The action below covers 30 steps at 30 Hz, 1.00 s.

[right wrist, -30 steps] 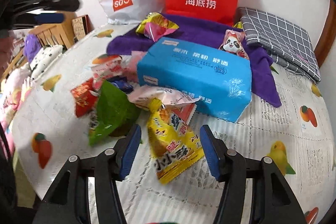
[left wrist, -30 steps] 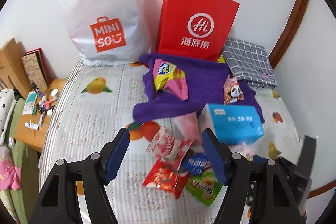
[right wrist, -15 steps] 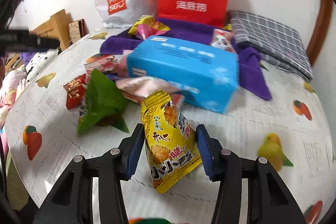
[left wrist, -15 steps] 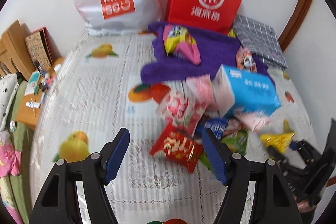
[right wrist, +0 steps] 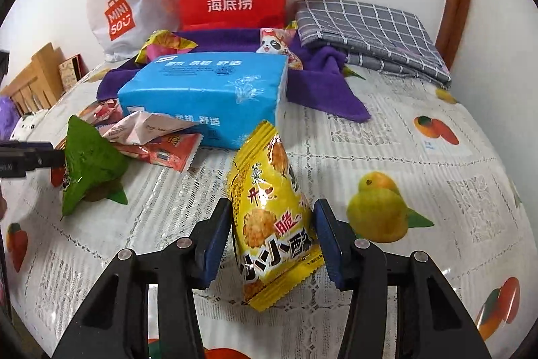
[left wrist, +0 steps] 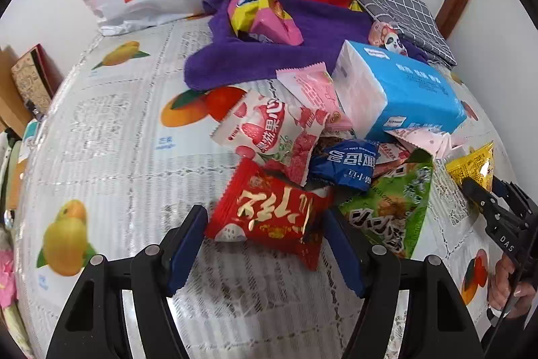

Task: Organize snacks
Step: 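Grasp the red snack bag with the left tool, then carry the red bag in the left tool while the right tool carries the yellow bag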

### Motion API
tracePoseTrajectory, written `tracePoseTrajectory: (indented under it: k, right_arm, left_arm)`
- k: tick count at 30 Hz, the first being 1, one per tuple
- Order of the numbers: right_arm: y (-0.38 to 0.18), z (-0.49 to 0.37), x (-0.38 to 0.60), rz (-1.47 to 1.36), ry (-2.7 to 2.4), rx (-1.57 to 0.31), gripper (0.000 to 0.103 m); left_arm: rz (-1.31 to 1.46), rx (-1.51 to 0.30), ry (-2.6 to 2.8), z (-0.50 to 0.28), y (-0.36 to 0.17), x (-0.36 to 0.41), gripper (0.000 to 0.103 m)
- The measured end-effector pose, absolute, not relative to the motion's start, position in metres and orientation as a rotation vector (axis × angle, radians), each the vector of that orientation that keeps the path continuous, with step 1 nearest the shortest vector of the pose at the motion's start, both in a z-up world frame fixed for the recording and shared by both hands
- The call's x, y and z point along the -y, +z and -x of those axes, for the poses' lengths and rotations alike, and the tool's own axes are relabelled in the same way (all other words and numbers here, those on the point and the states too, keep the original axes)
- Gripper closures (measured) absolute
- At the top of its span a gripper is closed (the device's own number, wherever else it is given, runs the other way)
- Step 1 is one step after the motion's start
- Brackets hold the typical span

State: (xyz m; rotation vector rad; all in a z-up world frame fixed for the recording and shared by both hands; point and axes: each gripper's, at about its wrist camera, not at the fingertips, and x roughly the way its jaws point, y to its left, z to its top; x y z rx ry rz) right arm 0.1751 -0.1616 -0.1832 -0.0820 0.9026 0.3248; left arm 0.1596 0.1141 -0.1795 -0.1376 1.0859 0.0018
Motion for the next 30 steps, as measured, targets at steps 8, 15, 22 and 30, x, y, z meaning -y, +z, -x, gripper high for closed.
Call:
tracePoseTrajectory:
  k: [8,15,22,30]
  right_arm:
    - [-0.186,-0.176,0.166,0.053,0.331,-0.915,0.052]
    - [-0.185,-0.174,0.165,0.067,0.328,-0.911,0.052]
    - [-0.186,-0.172,0.163,0.083,0.324,-0.899,0.053]
    - [-0.184,-0.172,0.165,0.078,0.319,-0.903,0.054]
  left_arm:
    - [0.051,-1.031,-0.028,-0.155,-0.181,-0.105,0.044]
    - [0.108,-1.023,-0.039,-0.148,-0.176,-0.117,0.053]
    - [0.157,-0.992,-0.036,-0.132,-0.158,-0.128,0.054]
    - [0.161,-0.966,-0.043,-0.116,-0.139,-0.127,0.054]
